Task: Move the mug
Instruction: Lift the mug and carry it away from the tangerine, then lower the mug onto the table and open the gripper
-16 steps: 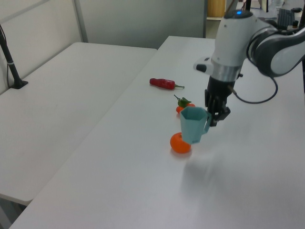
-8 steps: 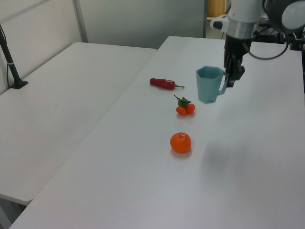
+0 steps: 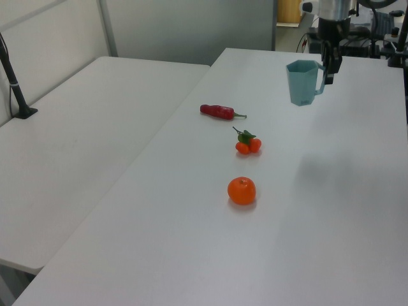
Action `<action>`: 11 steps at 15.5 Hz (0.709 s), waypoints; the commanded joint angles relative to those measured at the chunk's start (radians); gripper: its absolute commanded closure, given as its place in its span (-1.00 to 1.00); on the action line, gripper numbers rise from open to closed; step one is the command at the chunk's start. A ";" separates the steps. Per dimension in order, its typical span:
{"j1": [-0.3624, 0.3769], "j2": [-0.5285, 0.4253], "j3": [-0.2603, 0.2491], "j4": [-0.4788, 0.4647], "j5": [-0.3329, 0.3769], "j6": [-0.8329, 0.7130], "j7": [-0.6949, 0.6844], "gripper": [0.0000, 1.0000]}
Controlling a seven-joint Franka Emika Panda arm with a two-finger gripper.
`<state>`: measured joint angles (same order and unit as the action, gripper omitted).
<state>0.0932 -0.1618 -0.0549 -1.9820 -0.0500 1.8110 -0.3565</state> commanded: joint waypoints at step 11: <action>0.006 0.067 -0.253 -0.218 0.019 0.315 -0.141 1.00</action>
<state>0.0897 -0.1135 -0.3027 -2.1350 -0.0490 2.0063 -0.4881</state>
